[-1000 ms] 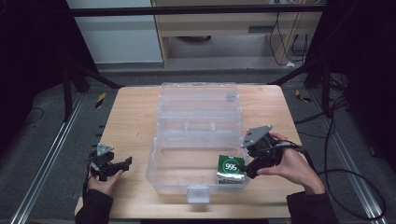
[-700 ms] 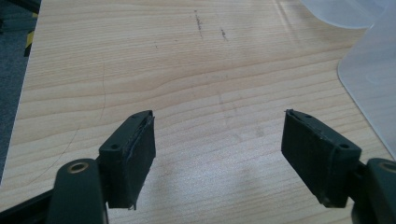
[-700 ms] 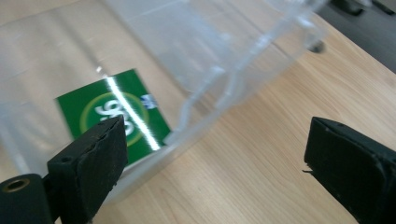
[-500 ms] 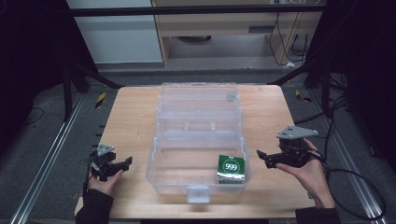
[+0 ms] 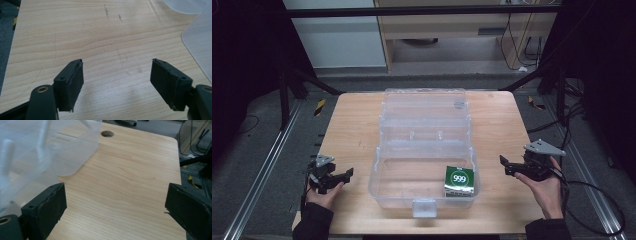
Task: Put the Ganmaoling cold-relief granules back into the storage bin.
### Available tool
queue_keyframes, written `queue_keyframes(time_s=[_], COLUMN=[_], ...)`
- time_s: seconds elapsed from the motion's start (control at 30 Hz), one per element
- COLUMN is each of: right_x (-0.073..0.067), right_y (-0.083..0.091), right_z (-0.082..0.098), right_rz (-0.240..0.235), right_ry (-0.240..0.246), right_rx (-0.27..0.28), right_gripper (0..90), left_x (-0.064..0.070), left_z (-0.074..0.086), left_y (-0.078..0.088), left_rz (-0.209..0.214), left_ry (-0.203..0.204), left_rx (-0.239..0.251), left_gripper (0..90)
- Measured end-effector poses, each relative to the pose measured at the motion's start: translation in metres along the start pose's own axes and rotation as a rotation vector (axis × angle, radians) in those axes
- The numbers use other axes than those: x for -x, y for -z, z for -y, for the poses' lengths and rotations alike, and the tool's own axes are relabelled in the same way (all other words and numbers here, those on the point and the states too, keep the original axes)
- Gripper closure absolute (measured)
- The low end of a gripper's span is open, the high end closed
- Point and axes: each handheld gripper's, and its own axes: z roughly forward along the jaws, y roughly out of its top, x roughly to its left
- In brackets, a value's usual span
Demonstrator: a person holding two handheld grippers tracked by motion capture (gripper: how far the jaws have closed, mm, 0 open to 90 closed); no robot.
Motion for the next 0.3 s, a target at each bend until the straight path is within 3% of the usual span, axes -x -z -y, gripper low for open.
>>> queue_keyframes(time_s=[0.3], right_x=[0.014], right_y=[-0.014], right_z=[0.027], right_rz=[0.047], right_ry=[-0.068], right_rx=[-0.023], right_gripper=[3.5], left_x=[-0.003], left_z=[0.001], left_y=[-0.003], left_rz=[-0.006], left_ry=[0.004], left_rx=[-0.008], left_gripper=[23.6])
